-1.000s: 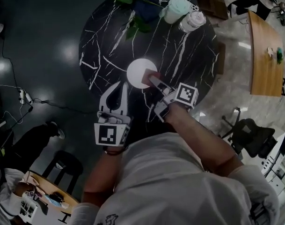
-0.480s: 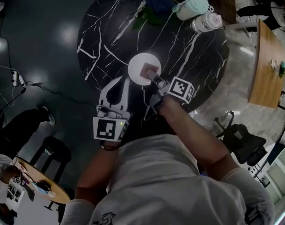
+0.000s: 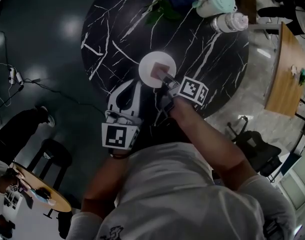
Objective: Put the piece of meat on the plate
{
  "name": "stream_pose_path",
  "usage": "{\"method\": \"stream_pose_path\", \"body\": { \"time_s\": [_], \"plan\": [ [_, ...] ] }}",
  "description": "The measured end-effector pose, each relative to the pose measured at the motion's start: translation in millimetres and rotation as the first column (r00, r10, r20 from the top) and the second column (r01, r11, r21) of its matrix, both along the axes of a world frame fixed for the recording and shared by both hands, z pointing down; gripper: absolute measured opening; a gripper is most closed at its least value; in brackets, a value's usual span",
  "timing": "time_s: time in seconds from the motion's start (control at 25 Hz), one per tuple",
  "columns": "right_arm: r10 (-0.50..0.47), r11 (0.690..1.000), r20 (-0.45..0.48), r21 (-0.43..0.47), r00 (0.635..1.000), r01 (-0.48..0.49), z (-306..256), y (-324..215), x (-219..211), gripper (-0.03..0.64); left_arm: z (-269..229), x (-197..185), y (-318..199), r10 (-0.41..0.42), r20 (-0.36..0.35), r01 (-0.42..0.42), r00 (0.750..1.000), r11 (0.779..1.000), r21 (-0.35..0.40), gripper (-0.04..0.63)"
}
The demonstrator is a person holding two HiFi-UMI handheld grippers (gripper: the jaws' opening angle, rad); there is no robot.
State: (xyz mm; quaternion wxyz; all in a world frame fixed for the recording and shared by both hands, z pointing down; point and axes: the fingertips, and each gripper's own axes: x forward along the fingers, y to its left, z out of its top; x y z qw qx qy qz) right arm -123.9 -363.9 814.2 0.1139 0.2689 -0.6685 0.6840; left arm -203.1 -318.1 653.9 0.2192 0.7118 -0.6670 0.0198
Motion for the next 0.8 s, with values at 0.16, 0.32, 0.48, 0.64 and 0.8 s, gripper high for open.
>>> {"method": "stream_pose_path", "body": {
  "time_s": [0.16, 0.32, 0.48, 0.64, 0.8],
  "plan": [
    [-0.025, 1.000, -0.009, 0.010, 1.000, 0.026, 4.0, 1.3, -1.9, 0.091, 6.1, 1.3, 3.6, -0.010, -0.020, 0.010, 1.000, 1.000, -0.015, 0.005],
    [-0.047, 0.999, -0.024, 0.025, 0.999, 0.048, 8.0, -0.7, -3.2, 0.092, 6.5, 2.3, 6.3, -0.006, -0.025, 0.006, 1.000, 1.000, -0.014, 0.005],
    [-0.075, 0.996, -0.054, 0.042, 0.996, 0.077, 10.5, -1.3, -4.4, 0.092, 7.6, 2.4, 8.8, -0.006, -0.036, 0.006, 0.999, 1.000, -0.018, 0.005],
    [-0.115, 0.990, -0.082, 0.077, 0.990, 0.122, 6.5, -0.3, -7.1, 0.094, 7.1, 5.6, 8.4, 0.005, -0.051, -0.006, 0.999, 1.000, -0.012, 0.005],
    [-0.176, 0.970, -0.141, 0.145, 0.974, 0.197, 0.1, -1.2, -8.7, 0.097, 3.1, 9.6, 8.3, 0.021, -0.064, -0.021, 0.998, 1.000, -0.006, 0.005]
  ]
}}
